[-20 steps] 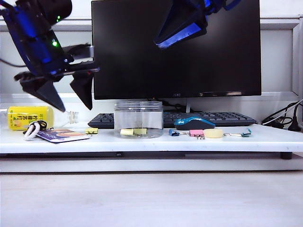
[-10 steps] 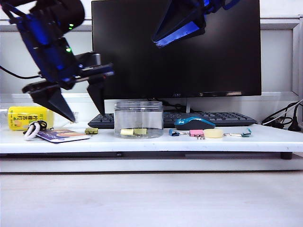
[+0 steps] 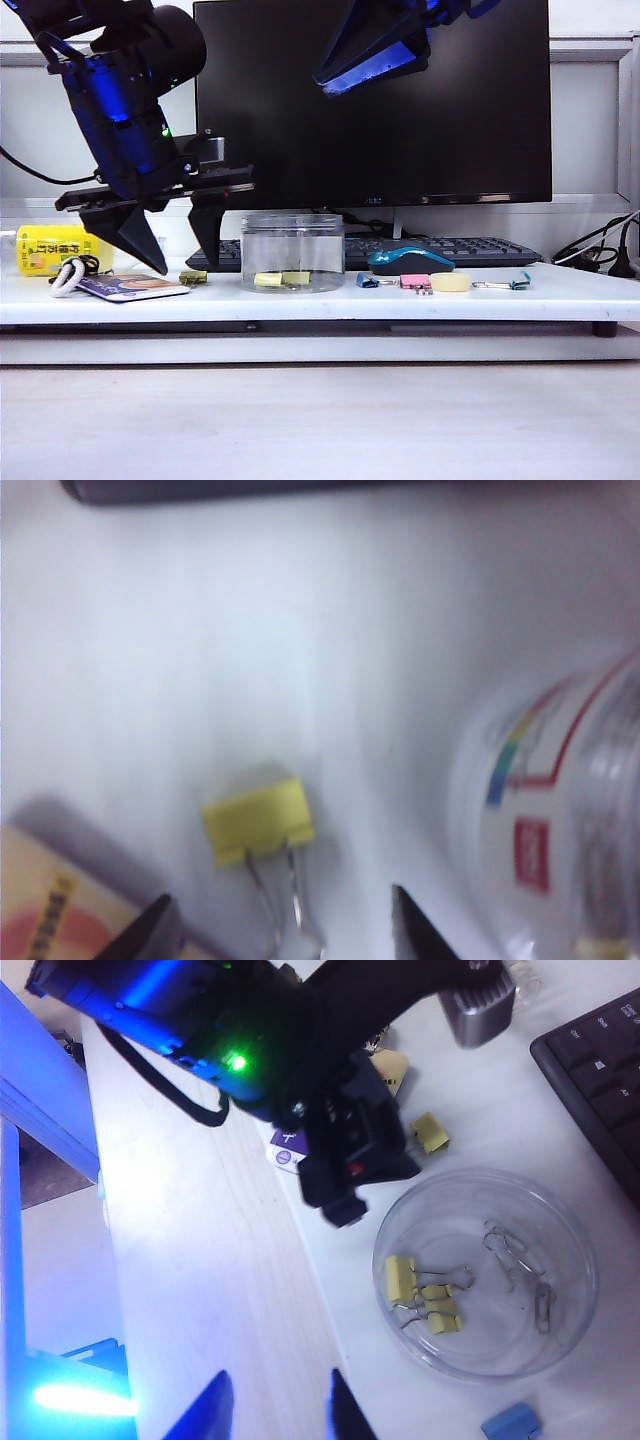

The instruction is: Pick up the clips with the largest number of clips of the same color on the table and place them in a round transparent plastic box.

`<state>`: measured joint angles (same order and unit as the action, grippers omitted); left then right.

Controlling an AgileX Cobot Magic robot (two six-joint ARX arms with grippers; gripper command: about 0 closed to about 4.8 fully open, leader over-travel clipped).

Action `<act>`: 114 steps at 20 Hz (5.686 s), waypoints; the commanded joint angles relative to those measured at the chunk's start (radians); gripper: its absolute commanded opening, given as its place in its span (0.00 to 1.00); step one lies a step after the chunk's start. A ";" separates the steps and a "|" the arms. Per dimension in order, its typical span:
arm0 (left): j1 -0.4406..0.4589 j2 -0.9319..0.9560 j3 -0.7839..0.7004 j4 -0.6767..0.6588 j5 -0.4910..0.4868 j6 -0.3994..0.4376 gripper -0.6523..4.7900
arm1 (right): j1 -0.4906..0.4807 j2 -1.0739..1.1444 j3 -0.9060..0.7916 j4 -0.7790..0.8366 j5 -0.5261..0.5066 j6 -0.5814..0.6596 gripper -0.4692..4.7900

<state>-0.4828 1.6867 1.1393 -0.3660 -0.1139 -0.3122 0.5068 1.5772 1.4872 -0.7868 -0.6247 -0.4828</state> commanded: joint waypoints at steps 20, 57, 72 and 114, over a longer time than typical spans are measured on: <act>-0.001 0.079 0.001 0.115 -0.051 -0.063 0.63 | 0.000 -0.005 0.002 0.006 -0.010 0.004 0.33; -0.001 0.020 0.002 0.089 -0.046 -0.035 0.53 | 0.000 -0.005 0.002 -0.010 -0.011 0.005 0.33; -0.025 0.076 0.002 0.092 -0.025 -0.009 0.57 | 0.001 -0.005 0.002 -0.019 -0.011 0.005 0.33; -0.024 -0.245 0.002 0.057 0.043 0.202 0.26 | -0.006 -0.006 0.002 -0.017 0.137 -0.020 0.31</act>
<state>-0.5056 1.4612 1.1397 -0.3103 -0.1406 -0.1360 0.4995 1.5772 1.4872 -0.8135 -0.4885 -0.4980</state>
